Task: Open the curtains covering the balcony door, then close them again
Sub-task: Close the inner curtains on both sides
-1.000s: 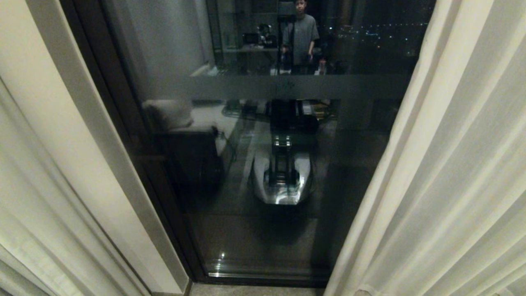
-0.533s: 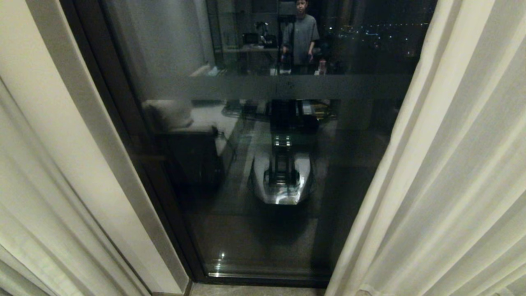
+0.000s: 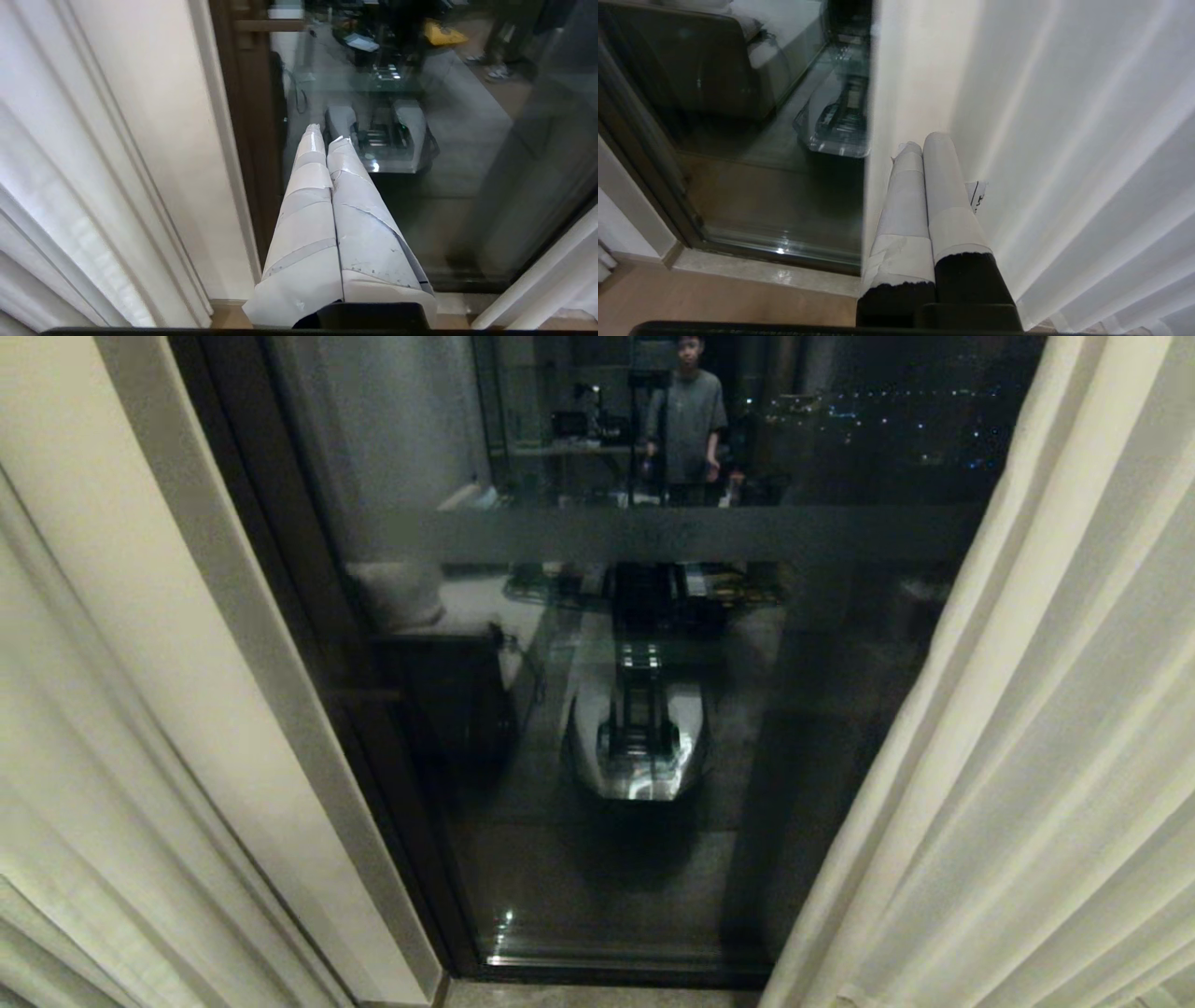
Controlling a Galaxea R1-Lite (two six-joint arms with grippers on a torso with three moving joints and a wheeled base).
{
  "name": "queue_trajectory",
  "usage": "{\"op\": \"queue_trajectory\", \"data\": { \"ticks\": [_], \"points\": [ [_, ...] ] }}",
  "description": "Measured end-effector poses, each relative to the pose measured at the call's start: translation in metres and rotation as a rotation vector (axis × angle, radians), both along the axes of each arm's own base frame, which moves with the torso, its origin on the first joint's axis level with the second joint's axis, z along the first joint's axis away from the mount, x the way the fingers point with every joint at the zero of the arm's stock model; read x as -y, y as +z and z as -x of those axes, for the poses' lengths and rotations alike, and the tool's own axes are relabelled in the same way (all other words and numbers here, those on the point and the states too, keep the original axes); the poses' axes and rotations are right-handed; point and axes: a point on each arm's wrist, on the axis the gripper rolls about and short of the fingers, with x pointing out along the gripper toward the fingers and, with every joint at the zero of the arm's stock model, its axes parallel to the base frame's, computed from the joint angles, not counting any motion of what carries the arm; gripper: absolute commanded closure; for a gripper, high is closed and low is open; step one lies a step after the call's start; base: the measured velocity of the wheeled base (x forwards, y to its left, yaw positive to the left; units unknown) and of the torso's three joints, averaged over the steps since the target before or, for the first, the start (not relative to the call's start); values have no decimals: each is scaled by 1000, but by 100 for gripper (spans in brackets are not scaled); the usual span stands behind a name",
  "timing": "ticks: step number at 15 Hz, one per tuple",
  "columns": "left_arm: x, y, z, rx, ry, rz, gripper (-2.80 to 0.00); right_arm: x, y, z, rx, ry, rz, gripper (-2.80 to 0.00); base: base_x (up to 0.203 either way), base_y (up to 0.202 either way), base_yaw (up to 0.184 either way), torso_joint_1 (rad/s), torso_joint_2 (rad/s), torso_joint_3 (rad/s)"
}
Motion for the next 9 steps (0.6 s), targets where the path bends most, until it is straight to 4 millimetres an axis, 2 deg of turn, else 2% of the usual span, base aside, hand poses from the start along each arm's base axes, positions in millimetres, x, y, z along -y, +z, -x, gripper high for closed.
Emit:
{"op": "queue_trajectory", "data": {
  "ticks": [9],
  "points": [
    [0, 0, 0, -1, -1, -3, 0, 0, 0, 0, 0, 1, -1, 0, 0, 181, -1, 2, 2, 1]
  ]
}}
